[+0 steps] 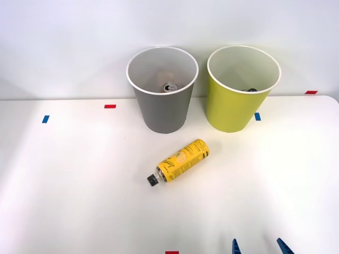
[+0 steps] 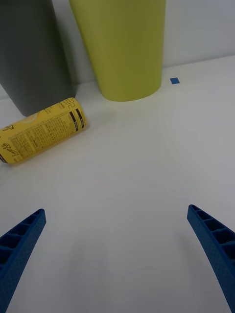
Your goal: Put cans in the gray bin, plastic bottles in the light green bin
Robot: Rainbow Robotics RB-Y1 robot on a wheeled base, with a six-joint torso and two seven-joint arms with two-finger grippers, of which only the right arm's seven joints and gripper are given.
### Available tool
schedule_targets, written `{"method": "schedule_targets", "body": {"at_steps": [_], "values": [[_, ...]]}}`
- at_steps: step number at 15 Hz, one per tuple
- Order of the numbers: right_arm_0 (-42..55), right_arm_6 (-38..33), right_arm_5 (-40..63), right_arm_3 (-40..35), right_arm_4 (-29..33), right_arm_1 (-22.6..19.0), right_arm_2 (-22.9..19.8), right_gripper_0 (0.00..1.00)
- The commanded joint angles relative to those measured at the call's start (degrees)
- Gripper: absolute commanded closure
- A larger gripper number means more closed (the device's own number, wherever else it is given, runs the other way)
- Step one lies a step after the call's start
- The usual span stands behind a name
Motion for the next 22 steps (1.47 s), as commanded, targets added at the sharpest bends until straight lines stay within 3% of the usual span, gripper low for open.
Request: {"method": "schedule_targets", "body": {"at_steps": [1, 22], "values": [[0.0, 0.0, 0.0, 0.0, 0.0, 0.0, 0.0, 0.00], [0.0, 0.0, 0.0, 0.0, 0.0, 0.0, 0.0, 0.00]]}}
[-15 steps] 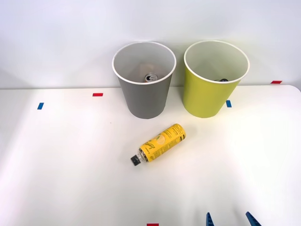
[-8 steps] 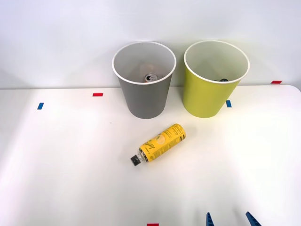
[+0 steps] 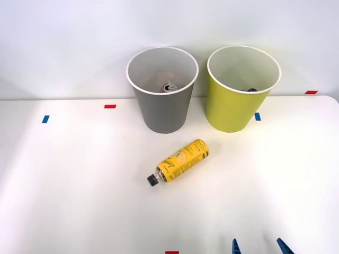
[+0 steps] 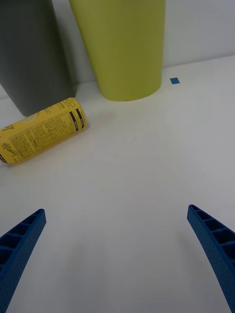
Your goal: Put cans in the gray bin, plastic bottles in the light green bin
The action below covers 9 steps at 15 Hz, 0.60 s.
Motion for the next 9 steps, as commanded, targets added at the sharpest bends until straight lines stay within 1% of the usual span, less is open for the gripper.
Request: {"method": "schedule_targets", "body": {"at_steps": [1, 9], "values": [[0.0, 0.0, 0.0, 0.0, 0.0, 0.0, 0.0, 0.00], [0.0, 0.0, 0.0, 0.0, 0.0, 0.0, 0.0, 0.00]]}}
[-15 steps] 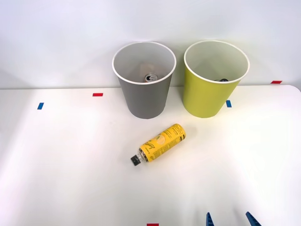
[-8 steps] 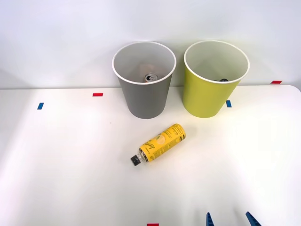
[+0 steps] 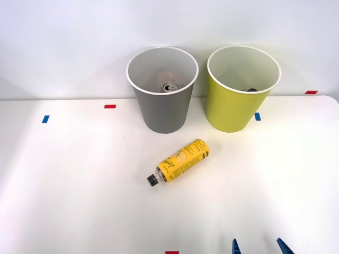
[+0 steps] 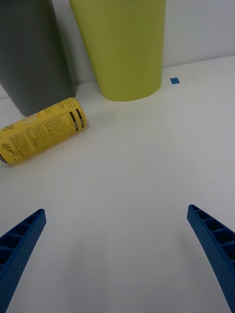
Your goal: Put cans in the gray bin, plastic bottles in the light green bin
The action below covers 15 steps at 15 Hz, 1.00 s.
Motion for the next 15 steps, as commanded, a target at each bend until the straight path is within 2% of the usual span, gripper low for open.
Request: {"method": "schedule_targets", "body": {"at_steps": [1, 15], "values": [[0.0, 0.0, 0.0, 0.0, 0.0, 0.0, 0.0, 0.00], [0.0, 0.0, 0.0, 0.0, 0.0, 0.0, 0.0, 0.00]]}}
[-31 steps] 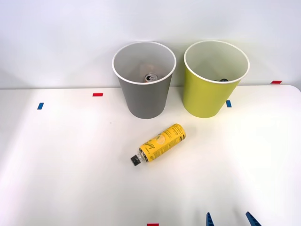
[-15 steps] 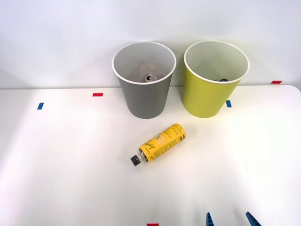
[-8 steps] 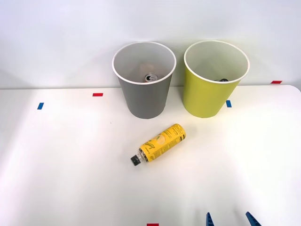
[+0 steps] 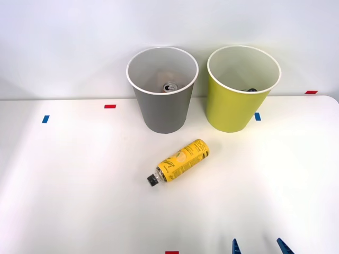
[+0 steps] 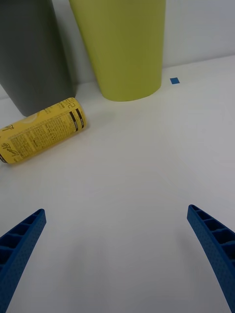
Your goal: Put cans in the gray bin, plastic bottles in the light green bin
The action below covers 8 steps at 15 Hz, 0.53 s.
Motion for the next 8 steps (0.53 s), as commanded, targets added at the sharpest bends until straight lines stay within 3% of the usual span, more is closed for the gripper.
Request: {"method": "schedule_targets", "body": {"at_steps": [1, 8], "values": [[0.0, 0.0, 0.0, 0.0, 0.0, 0.0, 0.0, 0.00], [0.0, 0.0, 0.0, 0.0, 0.0, 0.0, 0.0, 0.00]]}}
